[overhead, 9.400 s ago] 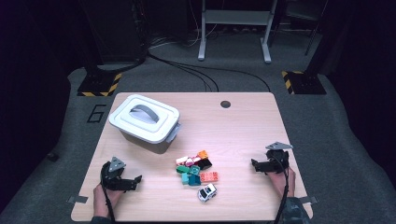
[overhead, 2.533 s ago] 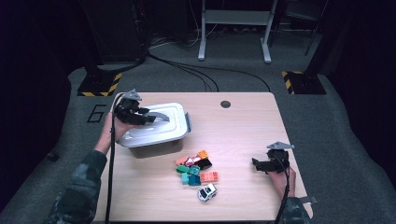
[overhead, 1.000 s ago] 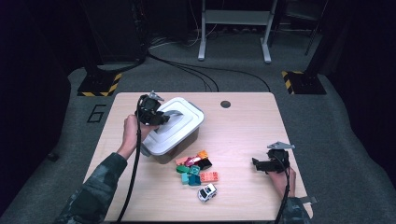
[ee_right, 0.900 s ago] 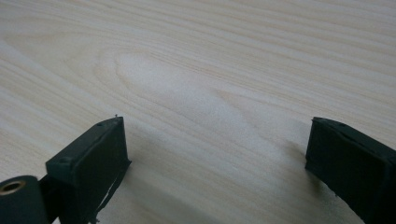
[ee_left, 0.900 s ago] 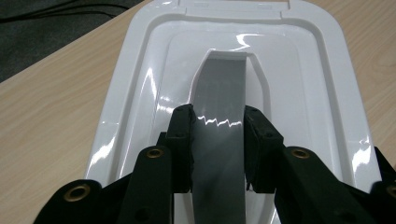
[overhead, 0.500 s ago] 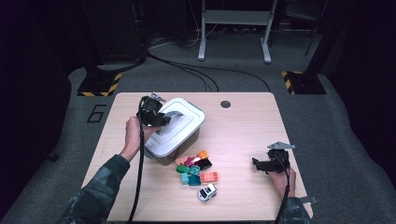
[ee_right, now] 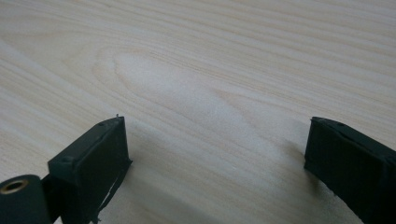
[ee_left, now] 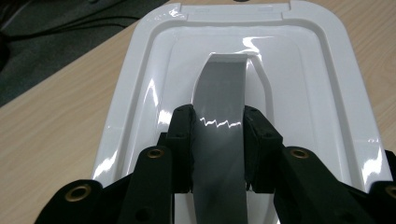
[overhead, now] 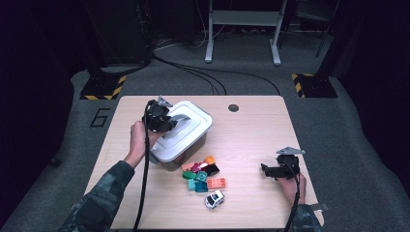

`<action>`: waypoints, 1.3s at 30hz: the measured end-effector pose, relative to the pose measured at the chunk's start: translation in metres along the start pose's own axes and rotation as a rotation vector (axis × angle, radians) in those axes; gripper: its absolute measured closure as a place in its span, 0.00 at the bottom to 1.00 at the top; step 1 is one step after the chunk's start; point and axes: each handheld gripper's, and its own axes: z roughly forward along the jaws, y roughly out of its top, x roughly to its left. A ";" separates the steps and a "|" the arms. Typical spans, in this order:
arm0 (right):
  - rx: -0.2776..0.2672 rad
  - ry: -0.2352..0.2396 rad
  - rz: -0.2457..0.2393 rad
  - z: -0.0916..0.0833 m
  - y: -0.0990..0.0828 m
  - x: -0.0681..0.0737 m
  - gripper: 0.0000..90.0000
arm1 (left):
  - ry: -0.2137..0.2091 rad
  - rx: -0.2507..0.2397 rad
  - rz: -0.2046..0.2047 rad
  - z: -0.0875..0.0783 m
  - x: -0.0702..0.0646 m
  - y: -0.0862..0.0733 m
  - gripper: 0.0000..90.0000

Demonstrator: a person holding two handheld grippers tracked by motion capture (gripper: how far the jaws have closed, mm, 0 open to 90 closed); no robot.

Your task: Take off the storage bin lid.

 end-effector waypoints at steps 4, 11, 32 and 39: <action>-0.001 0.004 0.003 0.000 0.000 0.000 0.06 | -0.007 -0.017 0.010 -0.005 0.000 0.003 0.75; -0.001 0.004 0.003 0.000 0.000 0.000 0.06 | 0.002 -0.038 0.007 -0.019 0.005 0.007 0.75; 0.000 0.001 -0.001 0.000 0.000 0.000 0.06 | 0.055 -0.086 -0.045 -0.056 0.039 0.002 0.75; 0.000 0.001 -0.001 0.000 0.000 0.000 0.06 | 0.096 -0.098 -0.081 -0.064 0.053 -0.003 0.75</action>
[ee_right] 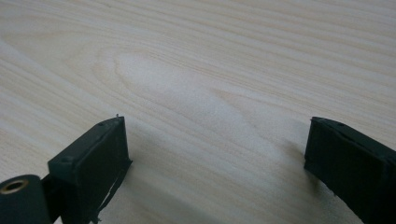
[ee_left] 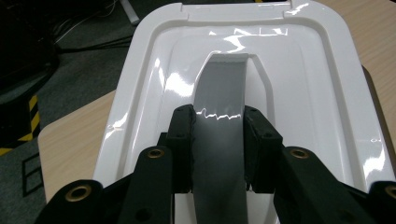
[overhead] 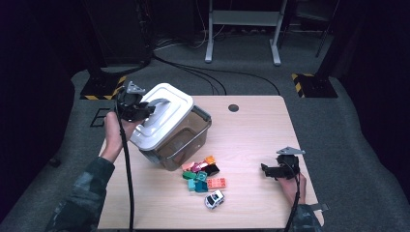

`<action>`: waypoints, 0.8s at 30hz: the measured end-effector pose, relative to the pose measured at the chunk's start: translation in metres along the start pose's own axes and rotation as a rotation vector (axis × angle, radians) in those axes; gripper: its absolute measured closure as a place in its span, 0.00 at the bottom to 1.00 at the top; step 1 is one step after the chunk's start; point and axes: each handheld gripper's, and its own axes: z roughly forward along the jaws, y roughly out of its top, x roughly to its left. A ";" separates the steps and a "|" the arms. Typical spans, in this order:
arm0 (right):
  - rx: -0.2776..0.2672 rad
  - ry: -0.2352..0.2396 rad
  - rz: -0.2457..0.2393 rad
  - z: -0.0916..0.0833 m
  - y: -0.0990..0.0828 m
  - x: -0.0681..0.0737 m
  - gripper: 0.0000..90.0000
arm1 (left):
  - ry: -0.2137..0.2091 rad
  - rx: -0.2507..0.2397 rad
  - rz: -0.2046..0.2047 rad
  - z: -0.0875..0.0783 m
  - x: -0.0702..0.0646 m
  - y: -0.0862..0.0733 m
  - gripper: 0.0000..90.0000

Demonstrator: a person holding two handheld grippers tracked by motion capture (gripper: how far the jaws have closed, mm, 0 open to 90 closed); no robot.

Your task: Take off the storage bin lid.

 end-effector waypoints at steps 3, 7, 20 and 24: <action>0.000 0.000 0.001 0.000 0.000 0.000 0.06 | 0.011 0.000 -0.014 -0.003 0.008 -0.002 0.75; 0.000 0.000 0.000 0.000 0.000 0.000 0.06 | 0.035 -0.011 -0.037 -0.007 0.017 -0.006 0.75; 0.000 -0.001 0.001 0.000 0.000 0.000 0.06 | 0.119 -0.021 -0.138 -0.012 0.053 -0.025 0.75; -0.001 -0.002 0.000 0.000 0.000 0.000 0.06 | 0.146 -0.012 -0.171 -0.010 0.064 -0.032 0.75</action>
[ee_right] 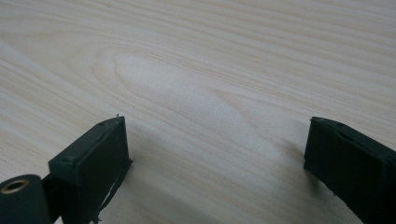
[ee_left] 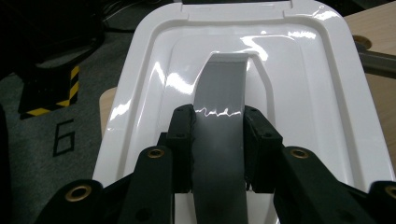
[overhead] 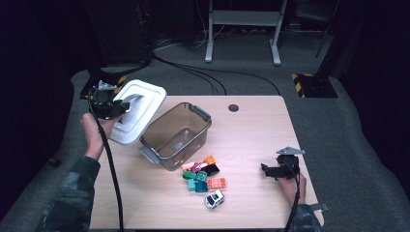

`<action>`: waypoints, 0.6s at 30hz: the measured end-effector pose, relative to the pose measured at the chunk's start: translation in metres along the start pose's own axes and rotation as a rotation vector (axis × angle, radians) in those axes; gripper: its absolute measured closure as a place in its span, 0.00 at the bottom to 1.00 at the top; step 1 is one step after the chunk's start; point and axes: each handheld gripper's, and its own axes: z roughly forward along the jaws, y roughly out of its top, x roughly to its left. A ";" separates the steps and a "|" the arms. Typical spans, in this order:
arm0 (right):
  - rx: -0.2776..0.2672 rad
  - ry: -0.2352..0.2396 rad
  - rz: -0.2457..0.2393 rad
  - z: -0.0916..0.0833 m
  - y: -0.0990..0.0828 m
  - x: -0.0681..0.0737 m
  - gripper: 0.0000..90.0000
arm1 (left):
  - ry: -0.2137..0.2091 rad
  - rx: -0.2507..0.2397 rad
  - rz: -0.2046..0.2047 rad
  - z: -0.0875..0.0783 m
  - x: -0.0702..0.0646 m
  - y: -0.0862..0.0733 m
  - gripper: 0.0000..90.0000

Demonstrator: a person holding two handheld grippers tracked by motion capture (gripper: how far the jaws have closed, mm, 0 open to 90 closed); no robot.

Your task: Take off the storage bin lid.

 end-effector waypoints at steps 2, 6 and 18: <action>0.000 0.002 0.001 0.000 0.000 0.000 0.06 | 0.015 0.007 -0.016 0.002 0.005 -0.003 0.75; 0.000 0.002 0.001 0.000 0.000 0.000 0.06 | 0.044 0.014 -0.056 0.007 0.017 -0.011 0.75; 0.000 0.002 0.002 0.000 0.000 0.000 0.06 | 0.107 0.063 -0.113 0.028 0.035 -0.033 0.75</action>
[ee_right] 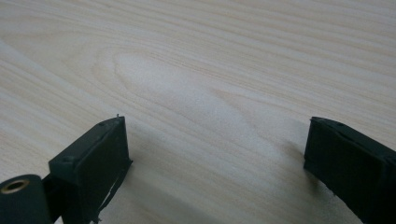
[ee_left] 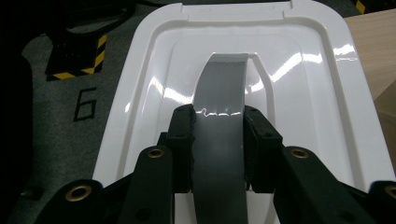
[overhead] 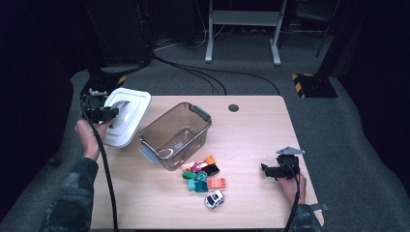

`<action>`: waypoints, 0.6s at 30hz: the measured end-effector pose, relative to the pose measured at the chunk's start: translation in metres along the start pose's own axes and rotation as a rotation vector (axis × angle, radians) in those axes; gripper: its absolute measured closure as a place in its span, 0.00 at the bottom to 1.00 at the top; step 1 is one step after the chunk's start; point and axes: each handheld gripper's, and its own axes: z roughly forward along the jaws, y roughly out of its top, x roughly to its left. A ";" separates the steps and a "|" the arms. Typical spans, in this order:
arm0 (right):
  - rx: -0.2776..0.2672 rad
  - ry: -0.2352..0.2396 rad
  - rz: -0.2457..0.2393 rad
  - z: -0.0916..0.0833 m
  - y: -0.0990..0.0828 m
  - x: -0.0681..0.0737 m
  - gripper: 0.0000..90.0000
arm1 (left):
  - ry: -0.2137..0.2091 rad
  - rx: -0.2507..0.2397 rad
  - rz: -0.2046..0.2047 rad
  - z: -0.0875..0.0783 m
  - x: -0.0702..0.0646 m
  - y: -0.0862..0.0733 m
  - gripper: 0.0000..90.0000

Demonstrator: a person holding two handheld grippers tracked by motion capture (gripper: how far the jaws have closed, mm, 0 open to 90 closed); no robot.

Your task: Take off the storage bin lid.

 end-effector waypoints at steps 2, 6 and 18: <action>0.000 0.000 0.000 0.000 0.000 0.000 0.06 | 0.007 0.012 -0.005 0.005 0.001 -0.004 0.75; -0.001 0.000 0.001 0.000 0.000 0.000 0.06 | 0.014 0.024 -0.014 0.013 0.003 -0.010 0.75; -0.001 0.000 0.001 0.000 0.000 0.000 0.06 | 0.023 0.070 -0.044 0.039 0.005 -0.029 0.75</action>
